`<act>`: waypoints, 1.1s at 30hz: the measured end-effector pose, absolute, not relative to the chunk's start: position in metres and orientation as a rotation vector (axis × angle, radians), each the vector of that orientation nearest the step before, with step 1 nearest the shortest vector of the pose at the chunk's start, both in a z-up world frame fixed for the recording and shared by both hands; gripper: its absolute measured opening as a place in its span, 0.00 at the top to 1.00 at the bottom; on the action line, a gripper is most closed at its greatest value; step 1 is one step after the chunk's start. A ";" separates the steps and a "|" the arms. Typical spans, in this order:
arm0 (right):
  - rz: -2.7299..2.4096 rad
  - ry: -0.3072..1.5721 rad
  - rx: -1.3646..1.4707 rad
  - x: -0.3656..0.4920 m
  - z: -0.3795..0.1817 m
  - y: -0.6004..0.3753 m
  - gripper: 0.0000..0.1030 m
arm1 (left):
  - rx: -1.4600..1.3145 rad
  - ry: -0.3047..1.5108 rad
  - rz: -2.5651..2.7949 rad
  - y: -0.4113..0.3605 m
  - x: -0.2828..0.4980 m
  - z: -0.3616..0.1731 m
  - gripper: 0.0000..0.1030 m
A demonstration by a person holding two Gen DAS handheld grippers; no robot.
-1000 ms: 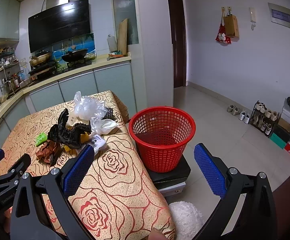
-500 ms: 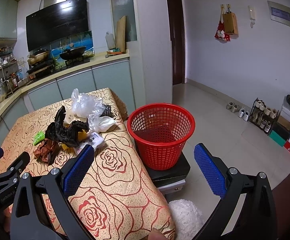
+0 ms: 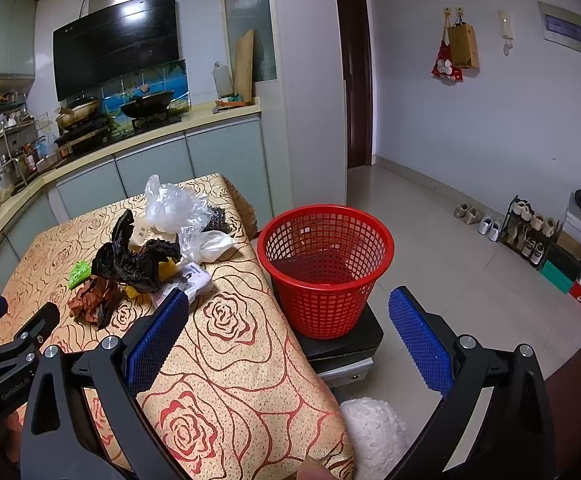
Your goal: Collect trash
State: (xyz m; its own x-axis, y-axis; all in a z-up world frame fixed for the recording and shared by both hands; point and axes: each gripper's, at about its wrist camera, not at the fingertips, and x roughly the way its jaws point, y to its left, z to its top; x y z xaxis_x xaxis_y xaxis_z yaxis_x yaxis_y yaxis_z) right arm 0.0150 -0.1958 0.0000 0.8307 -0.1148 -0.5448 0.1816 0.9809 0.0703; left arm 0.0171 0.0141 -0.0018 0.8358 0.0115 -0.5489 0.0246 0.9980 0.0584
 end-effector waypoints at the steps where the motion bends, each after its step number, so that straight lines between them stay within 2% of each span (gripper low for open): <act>1: -0.157 0.569 0.121 0.015 0.000 -0.196 0.05 | 0.064 0.582 -0.006 0.014 0.017 -0.002 0.07; 18: -0.150 0.566 0.117 0.016 0.002 -0.192 0.05 | 0.051 0.577 0.007 0.021 0.017 0.000 0.07; 33: -0.109 0.619 0.108 0.030 -0.008 -0.179 0.05 | 0.034 0.650 0.067 0.044 0.030 -0.018 0.07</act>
